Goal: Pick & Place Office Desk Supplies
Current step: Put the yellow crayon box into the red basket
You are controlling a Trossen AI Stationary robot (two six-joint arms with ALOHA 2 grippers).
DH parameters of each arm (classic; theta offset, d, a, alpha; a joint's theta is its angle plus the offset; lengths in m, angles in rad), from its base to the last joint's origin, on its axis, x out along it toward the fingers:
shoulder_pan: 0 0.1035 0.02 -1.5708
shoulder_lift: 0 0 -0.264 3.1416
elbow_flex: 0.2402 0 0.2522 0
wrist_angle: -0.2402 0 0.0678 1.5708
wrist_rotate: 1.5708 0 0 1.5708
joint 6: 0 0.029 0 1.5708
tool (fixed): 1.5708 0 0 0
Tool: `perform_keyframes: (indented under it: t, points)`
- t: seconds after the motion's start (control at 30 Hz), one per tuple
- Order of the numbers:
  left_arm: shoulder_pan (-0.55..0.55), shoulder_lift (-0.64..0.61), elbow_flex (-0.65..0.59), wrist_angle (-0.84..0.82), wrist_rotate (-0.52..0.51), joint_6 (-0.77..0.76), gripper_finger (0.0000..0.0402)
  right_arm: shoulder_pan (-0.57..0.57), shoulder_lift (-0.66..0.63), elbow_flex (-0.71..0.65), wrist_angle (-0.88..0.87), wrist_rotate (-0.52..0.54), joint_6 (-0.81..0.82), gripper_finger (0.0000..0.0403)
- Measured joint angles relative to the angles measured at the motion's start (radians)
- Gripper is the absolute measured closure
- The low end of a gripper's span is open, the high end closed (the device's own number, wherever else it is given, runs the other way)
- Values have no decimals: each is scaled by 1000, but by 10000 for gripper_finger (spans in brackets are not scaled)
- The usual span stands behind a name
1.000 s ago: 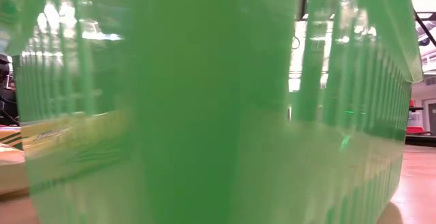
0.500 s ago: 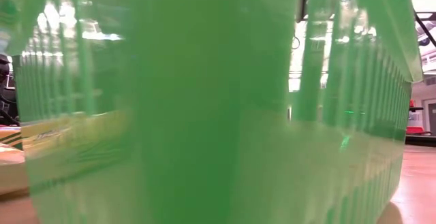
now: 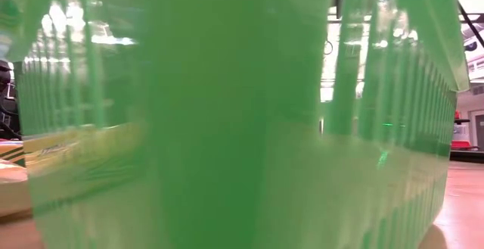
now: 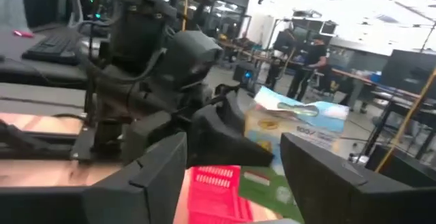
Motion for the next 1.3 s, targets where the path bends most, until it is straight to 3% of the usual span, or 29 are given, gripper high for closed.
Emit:
perform_keyframes:
  t: [0.37, 0.53, 0.7, 0.9, 1.07, 1.3]
  points:
    - [1, 0, 0, -81, -98, -12, 302, 110, -120, -7, -242, -1, 16, 181]
    - [2, 0, 0, -85, -74, -30, 302, 167, -188, -121, -149, -147, 19, 191]
    - [1, 0, 0, -85, -60, -31, 302, 184, -333, -313, -11, -263, 22, 203]
    - [6, 0, 0, -84, -44, -29, 302, 212, -477, -541, 71, -425, 151, 213]
    - [7, 0, 0, -86, -45, -18, 302, 283, -498, -707, 249, -410, 228, 213]
    - [40, 0, -2, -127, -2, -83, 302, 367, -499, -911, 520, -226, 263, 213]
